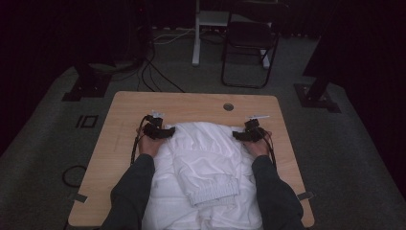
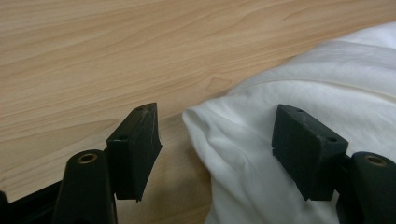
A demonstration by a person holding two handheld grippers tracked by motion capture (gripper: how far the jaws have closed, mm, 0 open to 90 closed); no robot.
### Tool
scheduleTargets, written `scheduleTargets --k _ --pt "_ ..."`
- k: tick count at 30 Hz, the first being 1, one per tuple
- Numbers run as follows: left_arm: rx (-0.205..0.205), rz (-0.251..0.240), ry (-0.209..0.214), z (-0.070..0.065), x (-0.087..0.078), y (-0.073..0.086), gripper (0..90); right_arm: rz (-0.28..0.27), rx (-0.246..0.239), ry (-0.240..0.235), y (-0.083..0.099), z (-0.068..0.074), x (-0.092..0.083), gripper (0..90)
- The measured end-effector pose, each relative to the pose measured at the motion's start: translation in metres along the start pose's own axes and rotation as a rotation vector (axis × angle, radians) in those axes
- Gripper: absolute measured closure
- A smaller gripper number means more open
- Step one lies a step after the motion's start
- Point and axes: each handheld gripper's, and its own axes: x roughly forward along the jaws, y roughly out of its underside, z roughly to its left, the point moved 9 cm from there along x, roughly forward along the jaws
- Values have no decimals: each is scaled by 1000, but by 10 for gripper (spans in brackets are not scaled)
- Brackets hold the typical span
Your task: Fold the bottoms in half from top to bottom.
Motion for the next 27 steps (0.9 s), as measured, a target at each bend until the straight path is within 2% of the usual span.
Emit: scheduleTargets --k 1,2,3,4,5,6,7,8,9,10,12,13,14,15,17,18,19,20,21,22,25,27 --pt "-17 32 1 1 5 2 326 15 10 3 3 0 6 321" --pt "-17 32 1 1 5 2 339 15 10 3 3 0 6 321" --pt "-23 47 8 2 7 3 361 2 21 2 3 -1 7 414" --pt "-27 53 20 1 8 3 361 2 21 2 3 -1 7 414" --pt "-24 60 29 1 8 4 411 2 28 -2 3 -1 6 492" --pt "-18 65 42 0 8 4 613 4 31 -28 3 0 5 579" --pt "-12 69 56 0 8 5 704 6 30 -26 3 -1 5 722" --pt "-7 72 63 -1 7 6 810 6 33 -29 3 -1 4 789" --pt "-4 65 58 0 5 5 810 6 33 -29 3 -1 4 789" --pt "-7 55 52 2 3 4 886 -6 68 -37 1 -5 0 829" --pt "-29 29 41 11 -5 2 891 -12 81 -30 1 -8 -2 833" --pt "-44 24 36 15 -8 2 892 -21 100 -26 1 -12 -5 835" --pt "-66 24 48 17 -9 2 891 -24 113 -26 1 -15 -5 835" --pt "-65 30 47 18 -9 3 889 -19 137 -40 4 -17 -3 829" --pt "-45 30 25 16 -8 2 880 -21 136 -40 4 -17 -2 812" --pt "-46 22 23 14 -7 1 844 -27 130 -35 3 -16 -1 759" --pt "-52 12 35 12 -6 0 600 -41 109 -12 2 -16 -1 590" --pt "-68 7 68 9 -3 -1 600 -41 109 -12 2 -16 -1 590" --pt "-73 14 86 6 -1 -1 491 -38 95 5 1 -17 0 505" --pt "-76 20 92 5 1 0 420 -27 88 27 2 -19 0 437" --pt "-83 50 81 3 8 4 338 -3 75 64 2 -23 2 352" --pt "-89 52 77 2 10 5 363 14 58 65 4 -21 6 360"
